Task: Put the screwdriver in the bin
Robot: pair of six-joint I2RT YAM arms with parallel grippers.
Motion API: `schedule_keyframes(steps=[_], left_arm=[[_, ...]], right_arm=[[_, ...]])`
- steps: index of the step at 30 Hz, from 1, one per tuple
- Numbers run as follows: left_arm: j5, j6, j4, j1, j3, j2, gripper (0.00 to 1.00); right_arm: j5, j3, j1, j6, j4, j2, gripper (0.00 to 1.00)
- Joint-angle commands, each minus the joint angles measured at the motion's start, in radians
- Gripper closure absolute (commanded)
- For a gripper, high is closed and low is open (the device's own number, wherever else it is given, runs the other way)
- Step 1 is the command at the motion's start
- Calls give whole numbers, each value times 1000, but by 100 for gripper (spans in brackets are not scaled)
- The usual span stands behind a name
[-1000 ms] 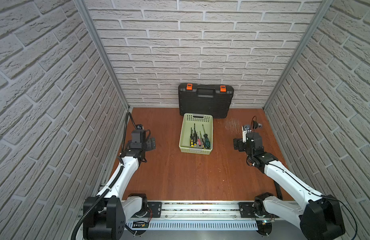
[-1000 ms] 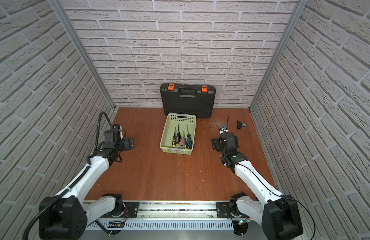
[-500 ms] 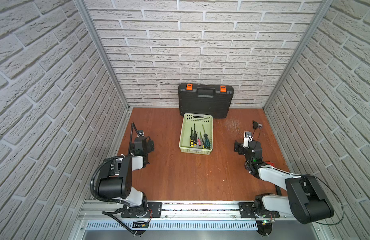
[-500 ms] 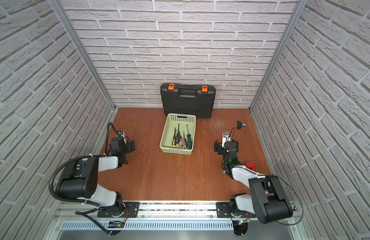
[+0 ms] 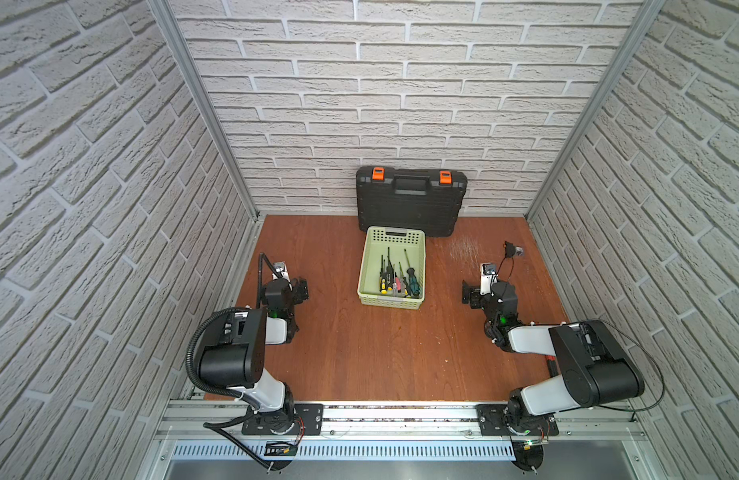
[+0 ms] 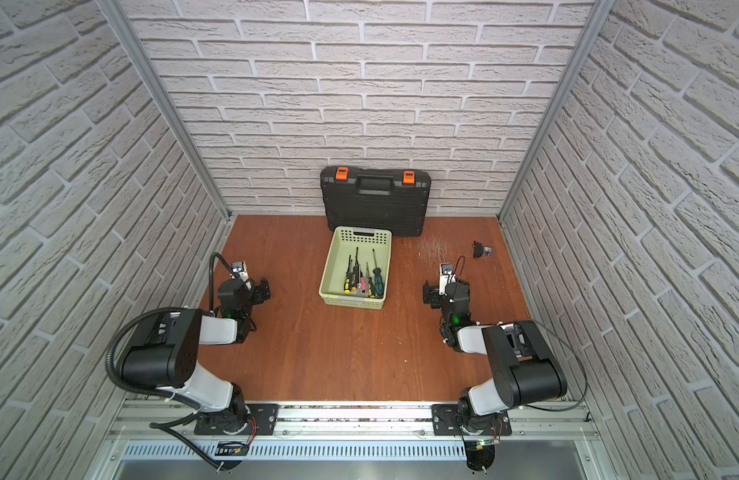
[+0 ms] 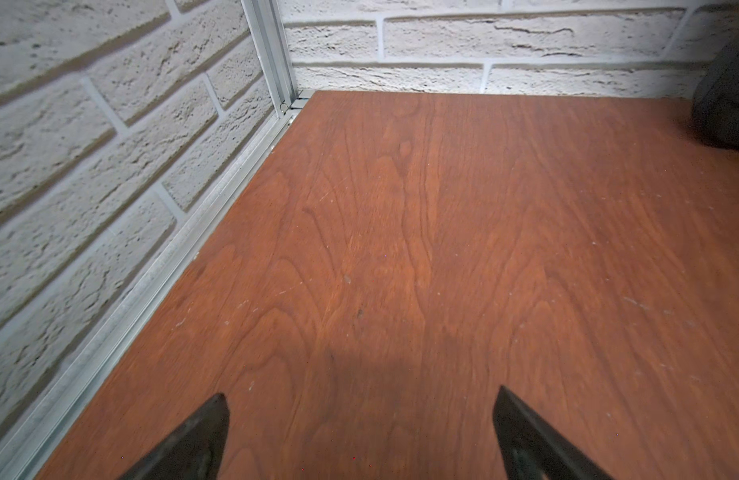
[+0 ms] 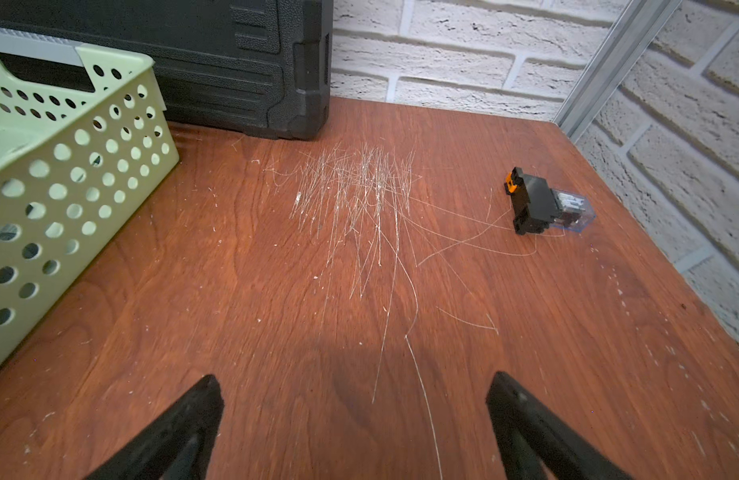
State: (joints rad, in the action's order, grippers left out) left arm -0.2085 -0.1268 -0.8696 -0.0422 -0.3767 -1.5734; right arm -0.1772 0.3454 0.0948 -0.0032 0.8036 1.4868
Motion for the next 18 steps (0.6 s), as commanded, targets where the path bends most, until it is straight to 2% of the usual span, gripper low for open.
schedule_keyframes(steps=[1, 18], left_arm=[[9, 4, -82, -7, 5, 0, 2], [11, 3, -78, -7, 3, 0, 2]], right_arm=[[11, 5, -4, 12, 35, -22, 0], [13, 6, -6, 12, 37, -21, 0]])
